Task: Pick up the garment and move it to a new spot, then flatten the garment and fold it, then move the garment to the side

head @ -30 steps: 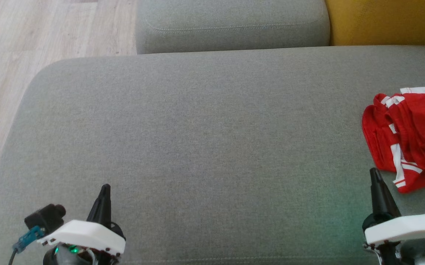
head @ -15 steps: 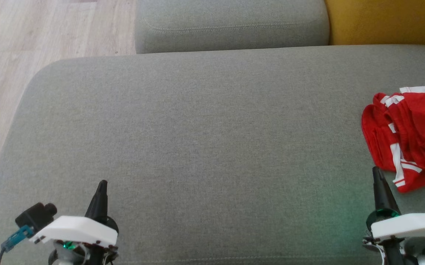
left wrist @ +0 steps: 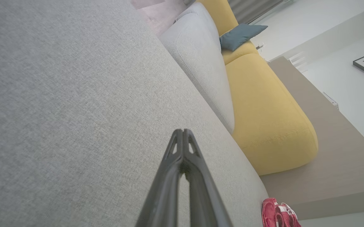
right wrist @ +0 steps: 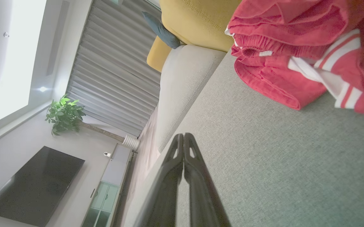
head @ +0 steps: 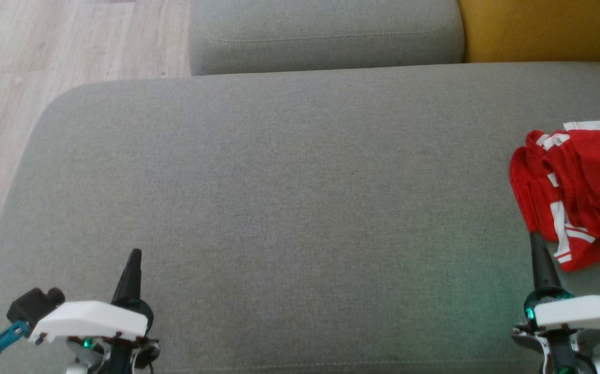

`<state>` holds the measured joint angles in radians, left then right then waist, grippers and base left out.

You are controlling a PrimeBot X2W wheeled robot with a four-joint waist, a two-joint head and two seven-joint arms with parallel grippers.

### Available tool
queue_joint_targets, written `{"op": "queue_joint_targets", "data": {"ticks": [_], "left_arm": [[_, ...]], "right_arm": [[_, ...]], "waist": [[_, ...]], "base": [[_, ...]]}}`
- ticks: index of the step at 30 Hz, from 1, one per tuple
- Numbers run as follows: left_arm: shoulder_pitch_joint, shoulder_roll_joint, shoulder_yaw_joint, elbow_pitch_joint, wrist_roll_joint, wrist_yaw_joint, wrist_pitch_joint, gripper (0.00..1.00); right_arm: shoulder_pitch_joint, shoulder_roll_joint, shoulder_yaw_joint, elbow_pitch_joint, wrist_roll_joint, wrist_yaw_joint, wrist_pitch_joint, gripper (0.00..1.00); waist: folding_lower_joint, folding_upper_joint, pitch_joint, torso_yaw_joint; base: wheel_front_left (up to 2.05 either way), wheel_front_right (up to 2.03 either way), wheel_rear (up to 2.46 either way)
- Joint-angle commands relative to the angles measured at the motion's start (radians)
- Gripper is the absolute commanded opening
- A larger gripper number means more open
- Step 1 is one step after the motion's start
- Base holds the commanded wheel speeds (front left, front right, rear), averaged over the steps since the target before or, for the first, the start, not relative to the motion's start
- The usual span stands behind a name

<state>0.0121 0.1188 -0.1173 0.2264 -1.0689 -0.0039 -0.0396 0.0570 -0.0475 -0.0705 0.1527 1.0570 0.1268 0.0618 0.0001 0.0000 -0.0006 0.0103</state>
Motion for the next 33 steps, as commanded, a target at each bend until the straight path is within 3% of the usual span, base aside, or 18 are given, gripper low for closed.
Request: {"op": "queue_joint_targets", "data": {"ticks": [1,33], "left_arm": [[-0.057,0.005,0.034,-0.028,-0.031,-0.013,0.007,0.00],[-0.098,-0.028,0.144,0.002,-0.390,-0.089,0.087,0.00]], "right_arm": [[-0.061,-0.023,0.008,-0.025,0.034,0.002,0.005,0.00],[-0.129,-0.024,-0.006,0.052,0.398,0.003,0.020,0.00]], "waist": [[-0.0001,0.0000,0.000,0.000],[-0.0001,0.0000,0.003,-0.007]], "base": [[0.00,0.00,0.00],[0.00,0.00,0.00]]}}
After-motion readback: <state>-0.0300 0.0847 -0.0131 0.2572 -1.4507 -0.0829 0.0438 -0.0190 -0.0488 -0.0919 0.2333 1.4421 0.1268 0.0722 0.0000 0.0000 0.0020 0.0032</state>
